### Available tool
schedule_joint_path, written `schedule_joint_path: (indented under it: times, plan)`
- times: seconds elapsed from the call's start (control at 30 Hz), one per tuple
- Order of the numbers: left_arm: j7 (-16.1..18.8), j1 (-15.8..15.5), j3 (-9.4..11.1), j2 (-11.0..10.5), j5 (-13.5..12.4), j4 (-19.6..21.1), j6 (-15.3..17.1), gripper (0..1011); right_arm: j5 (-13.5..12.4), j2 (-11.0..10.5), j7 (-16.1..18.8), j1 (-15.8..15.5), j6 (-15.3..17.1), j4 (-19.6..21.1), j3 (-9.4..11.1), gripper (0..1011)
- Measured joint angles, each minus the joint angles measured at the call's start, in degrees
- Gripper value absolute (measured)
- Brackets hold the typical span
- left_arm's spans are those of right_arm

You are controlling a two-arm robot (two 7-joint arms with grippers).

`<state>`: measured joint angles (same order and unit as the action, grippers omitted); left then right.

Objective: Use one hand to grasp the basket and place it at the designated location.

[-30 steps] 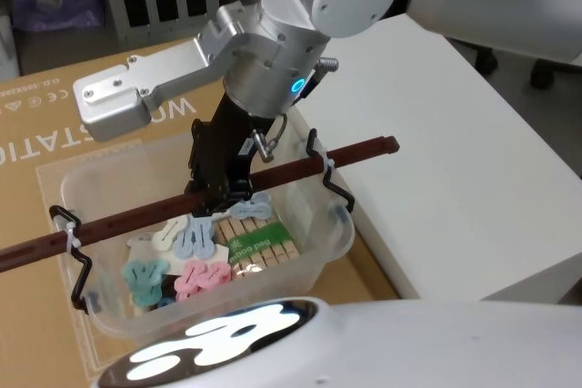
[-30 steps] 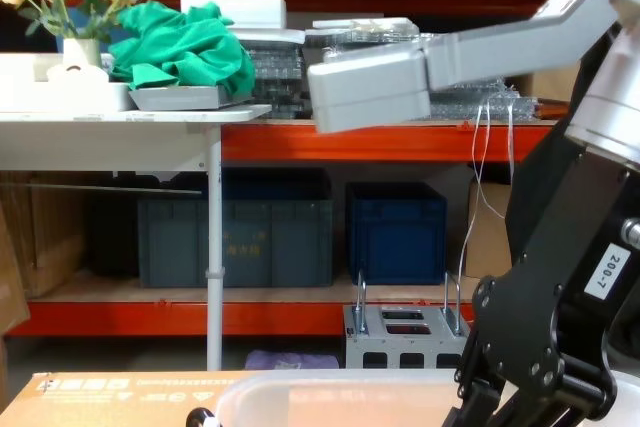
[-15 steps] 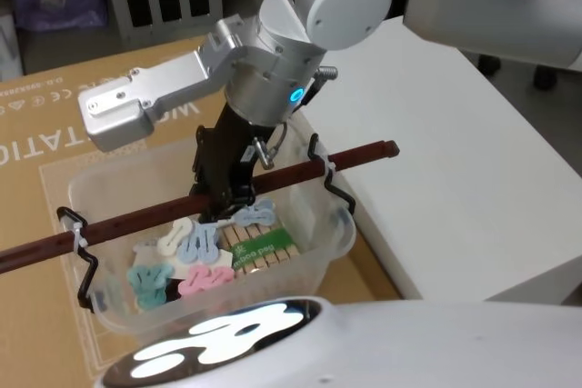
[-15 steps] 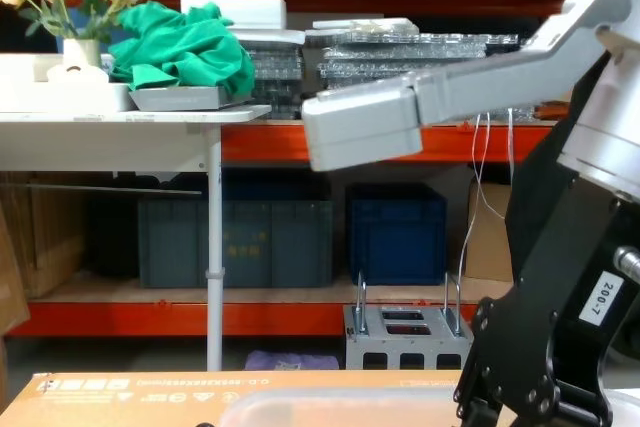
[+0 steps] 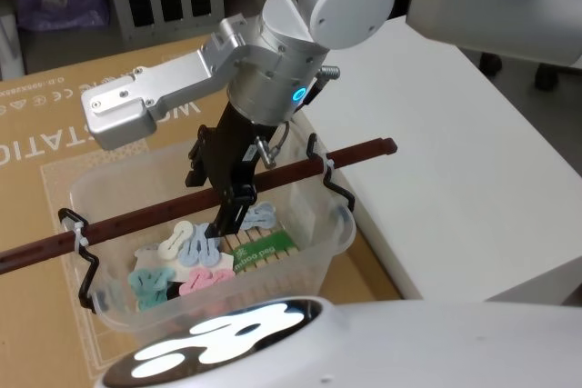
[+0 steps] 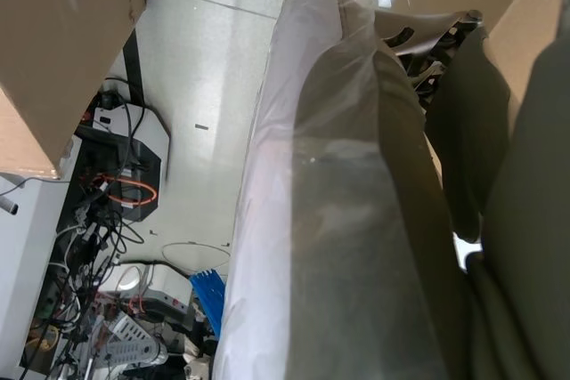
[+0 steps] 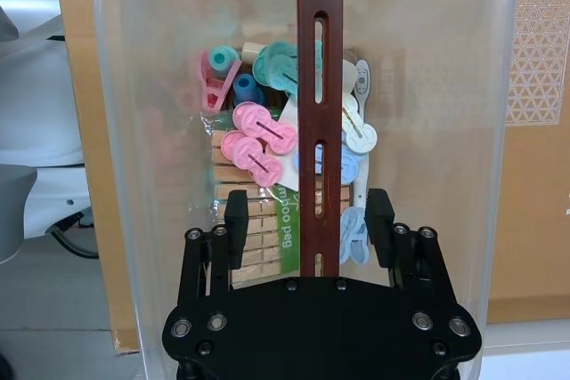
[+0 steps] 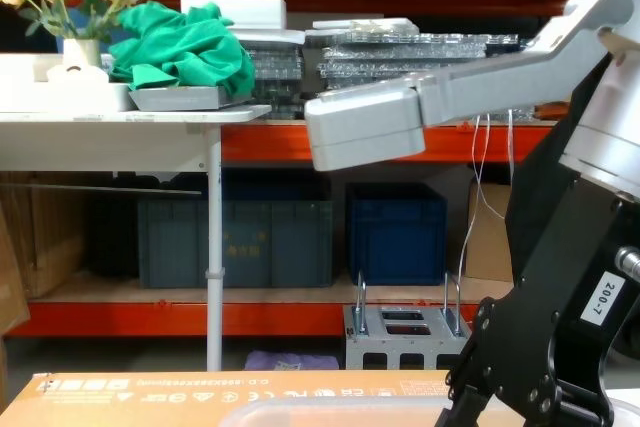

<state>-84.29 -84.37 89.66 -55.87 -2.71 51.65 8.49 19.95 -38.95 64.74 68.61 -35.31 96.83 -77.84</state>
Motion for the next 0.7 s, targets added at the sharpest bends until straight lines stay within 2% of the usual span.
schedule_joint_path:
  times: [0.3, 0.5, 0.7]
  plan:
    - [0.0, 0.0, 0.0, 0.0, 0.0, 0.0, 0.0, 0, -0.95, -0.92, -0.55, 0.55, -0.08, 0.37, 0.79, 1000]
    - [0.0, 0.0, 0.0, 0.0, 0.0, 0.0, 0.0, 0, -2.06, -1.97, -0.87, 0.91, -0.43, 1.06, 1.9, 1000]
    - [0.0, 0.0, 0.0, 0.0, 0.0, 0.01, 0.0, 0, -4.28, -3.99, -1.14, 1.59, -1.34, 2.44, 4.01, 1000]
